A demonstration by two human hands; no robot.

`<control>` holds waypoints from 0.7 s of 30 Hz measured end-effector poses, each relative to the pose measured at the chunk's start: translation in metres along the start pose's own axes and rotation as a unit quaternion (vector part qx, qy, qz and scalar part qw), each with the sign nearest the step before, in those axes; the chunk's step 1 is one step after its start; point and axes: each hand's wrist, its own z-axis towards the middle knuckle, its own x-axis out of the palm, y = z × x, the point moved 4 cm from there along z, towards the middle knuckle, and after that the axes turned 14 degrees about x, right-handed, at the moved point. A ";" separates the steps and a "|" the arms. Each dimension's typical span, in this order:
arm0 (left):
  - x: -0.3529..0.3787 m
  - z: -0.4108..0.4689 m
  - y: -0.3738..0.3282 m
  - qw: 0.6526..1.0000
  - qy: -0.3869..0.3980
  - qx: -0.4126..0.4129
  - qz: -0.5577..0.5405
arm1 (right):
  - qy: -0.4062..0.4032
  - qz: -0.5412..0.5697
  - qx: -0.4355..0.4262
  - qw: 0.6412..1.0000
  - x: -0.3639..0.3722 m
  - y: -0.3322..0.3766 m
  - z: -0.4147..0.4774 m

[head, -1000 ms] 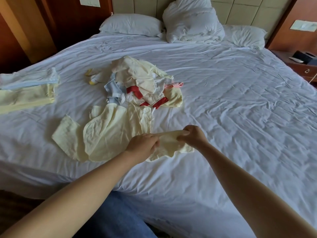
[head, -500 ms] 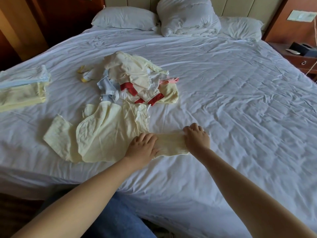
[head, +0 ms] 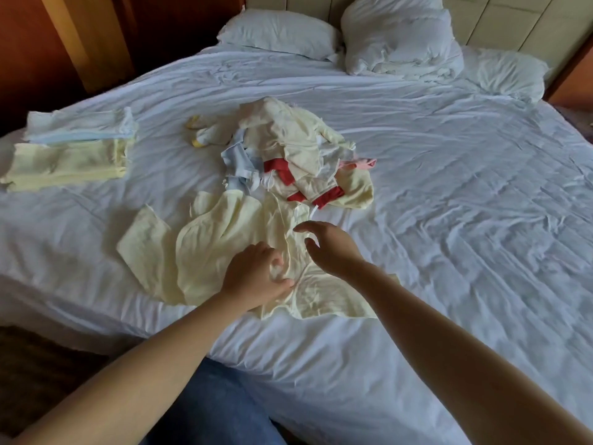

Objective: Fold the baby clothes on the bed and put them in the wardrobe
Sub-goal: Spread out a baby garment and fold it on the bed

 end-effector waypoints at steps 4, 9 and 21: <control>0.003 -0.005 0.012 0.996 -0.039 -0.010 -0.075 | 0.042 0.041 0.056 0.997 0.023 0.024 0.040; 0.007 -0.011 0.024 0.992 -0.072 0.003 -0.100 | 0.054 0.054 0.156 0.985 0.058 0.018 0.072; -0.027 -0.023 0.031 0.988 -0.081 -0.065 -0.115 | -0.044 0.110 0.134 0.984 0.047 0.065 0.075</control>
